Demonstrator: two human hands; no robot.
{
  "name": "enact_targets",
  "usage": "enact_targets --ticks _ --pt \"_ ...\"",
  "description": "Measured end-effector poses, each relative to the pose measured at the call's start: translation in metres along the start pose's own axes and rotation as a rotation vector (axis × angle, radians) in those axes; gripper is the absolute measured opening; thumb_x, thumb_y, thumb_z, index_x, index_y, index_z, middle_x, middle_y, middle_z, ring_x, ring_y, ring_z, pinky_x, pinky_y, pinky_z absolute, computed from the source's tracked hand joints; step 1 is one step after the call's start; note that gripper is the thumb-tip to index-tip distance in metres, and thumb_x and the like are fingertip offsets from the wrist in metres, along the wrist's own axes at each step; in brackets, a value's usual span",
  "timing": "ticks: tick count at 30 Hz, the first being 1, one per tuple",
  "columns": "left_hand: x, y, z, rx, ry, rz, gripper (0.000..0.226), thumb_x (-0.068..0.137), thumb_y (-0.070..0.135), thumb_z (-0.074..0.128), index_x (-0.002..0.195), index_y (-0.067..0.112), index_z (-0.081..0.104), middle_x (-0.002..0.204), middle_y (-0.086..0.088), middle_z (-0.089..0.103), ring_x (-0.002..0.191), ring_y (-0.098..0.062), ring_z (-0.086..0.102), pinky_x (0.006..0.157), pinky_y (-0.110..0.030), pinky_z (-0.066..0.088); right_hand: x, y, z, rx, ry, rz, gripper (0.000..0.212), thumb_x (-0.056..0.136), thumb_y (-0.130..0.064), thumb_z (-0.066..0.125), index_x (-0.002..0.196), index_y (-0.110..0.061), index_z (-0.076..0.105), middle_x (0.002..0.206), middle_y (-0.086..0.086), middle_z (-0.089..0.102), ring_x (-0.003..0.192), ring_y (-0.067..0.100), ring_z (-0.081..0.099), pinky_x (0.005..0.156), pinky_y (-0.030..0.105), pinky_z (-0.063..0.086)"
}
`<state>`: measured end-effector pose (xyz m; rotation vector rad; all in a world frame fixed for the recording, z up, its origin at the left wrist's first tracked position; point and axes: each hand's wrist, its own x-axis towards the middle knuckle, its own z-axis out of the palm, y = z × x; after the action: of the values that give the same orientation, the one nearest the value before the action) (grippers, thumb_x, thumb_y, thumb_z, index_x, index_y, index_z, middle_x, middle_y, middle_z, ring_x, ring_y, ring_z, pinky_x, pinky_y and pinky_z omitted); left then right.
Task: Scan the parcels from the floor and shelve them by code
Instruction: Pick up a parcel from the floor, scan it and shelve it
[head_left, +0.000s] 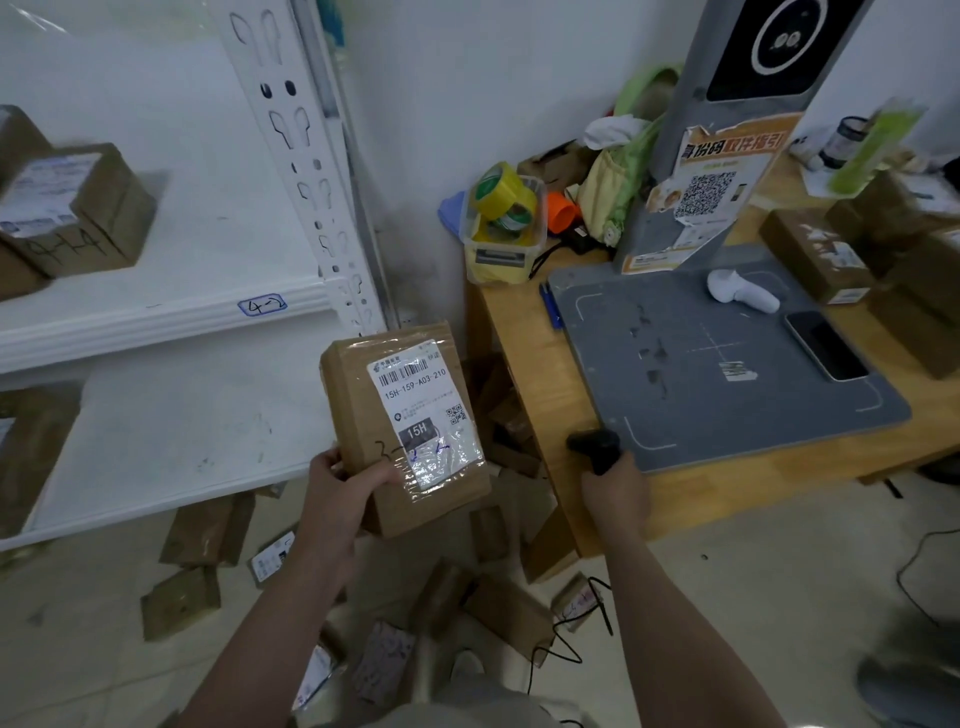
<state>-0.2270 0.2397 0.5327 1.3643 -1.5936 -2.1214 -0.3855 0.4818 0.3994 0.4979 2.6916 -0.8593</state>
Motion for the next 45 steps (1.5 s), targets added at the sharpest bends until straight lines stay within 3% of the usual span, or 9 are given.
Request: enact_targets --ticks 7,14,21,25,30,34,37,40,45 --pt "-0.001 0.006 0.009 0.007 -0.038 0.003 0.056 0.082 0.002 0.072 0.130 0.013 0.046 0.108 -0.002 0.060 0.090 -0.020 0.059 0.063 -0.035 0.048 -0.017 -0.009 -0.003 0.037 0.206 0.029 0.058 0.074 -0.022 0.075 0.121 -0.009 0.044 0.131 0.019 0.046 0.125 0.036 0.039 0.102 0.048 0.034" --pt "-0.006 0.010 0.004 -0.011 -0.041 -0.013 0.077 0.059 0.014 0.081 0.128 0.014 0.047 0.111 -0.004 0.062 0.093 -0.022 0.060 0.066 -0.038 0.052 -0.050 -0.041 -0.002 0.297 0.486 -0.181 0.059 0.067 -0.012 0.079 0.119 -0.003 0.053 0.121 0.020 0.050 0.111 0.035 0.046 0.090 0.045 0.045" --pt "-0.019 0.021 -0.035 -0.077 0.028 0.003 0.060 0.077 0.012 0.077 0.130 0.012 0.049 0.109 -0.005 0.065 0.093 -0.022 0.062 0.047 -0.025 0.044 -0.113 -0.104 0.004 0.559 0.120 -0.325 0.043 0.087 -0.024 0.073 0.123 -0.022 0.050 0.124 -0.003 0.047 0.110 0.012 0.050 0.089 0.028 0.047" --pt "-0.028 0.021 -0.077 -0.156 0.093 0.008 0.063 0.073 0.015 0.079 0.130 0.014 0.050 0.107 -0.003 0.066 0.093 -0.019 0.063 0.063 -0.031 0.049 -0.165 -0.135 0.021 0.655 -0.251 -0.429 0.035 0.094 -0.031 0.066 0.124 -0.029 0.048 0.116 -0.013 0.050 0.102 0.001 0.053 0.071 0.012 0.043" --pt "-0.036 0.010 -0.151 -0.249 0.219 0.011 0.057 0.080 0.016 0.076 0.131 0.013 0.052 0.113 -0.007 0.069 0.096 -0.021 0.067 0.068 -0.035 0.053 -0.224 -0.163 0.058 0.628 -0.728 -0.485 0.028 0.097 -0.042 0.058 0.123 -0.037 0.047 0.127 -0.010 0.053 0.116 0.010 0.054 0.099 0.035 0.051" --pt "-0.052 0.000 -0.220 -0.340 0.300 0.007 0.065 0.072 0.018 0.078 0.131 0.010 0.052 0.107 -0.006 0.071 0.089 -0.019 0.068 0.067 -0.032 0.052 -0.288 -0.180 0.082 0.563 -0.988 -0.474 0.036 0.099 -0.038 0.055 0.132 -0.031 0.045 0.117 -0.016 0.053 0.100 -0.003 0.051 0.068 0.015 0.049" --pt "-0.065 -0.013 -0.274 -0.387 0.355 -0.020 0.058 0.077 0.015 0.077 0.128 0.008 0.053 0.105 -0.007 0.069 0.088 -0.018 0.066 0.064 -0.031 0.050 -0.339 -0.186 0.105 0.518 -1.125 -0.445 0.045 0.097 -0.030 0.060 0.138 -0.021 0.045 0.120 -0.010 0.060 0.101 0.000 0.058 0.077 0.020 0.052" --pt "-0.079 -0.024 -0.326 -0.425 0.381 -0.025 0.065 0.064 0.021 0.078 0.123 0.009 0.056 0.106 -0.009 0.071 0.088 -0.021 0.066 0.068 -0.031 0.052 -0.388 -0.187 0.132 0.454 -1.187 -0.418 0.047 0.093 -0.030 0.066 0.135 -0.023 0.049 0.124 -0.005 0.063 0.108 0.011 0.063 0.097 0.039 0.054" --pt "-0.085 -0.035 -0.408 -0.445 0.361 -0.037 0.068 0.055 0.027 0.073 0.120 0.010 0.062 0.097 -0.005 0.072 0.087 -0.021 0.065 0.070 -0.031 0.051 -0.450 -0.188 0.182 0.348 -1.240 -0.432 0.057 0.086 -0.045 0.072 0.136 -0.026 0.051 0.130 -0.003 0.059 0.110 0.014 0.062 0.082 0.040 0.060"
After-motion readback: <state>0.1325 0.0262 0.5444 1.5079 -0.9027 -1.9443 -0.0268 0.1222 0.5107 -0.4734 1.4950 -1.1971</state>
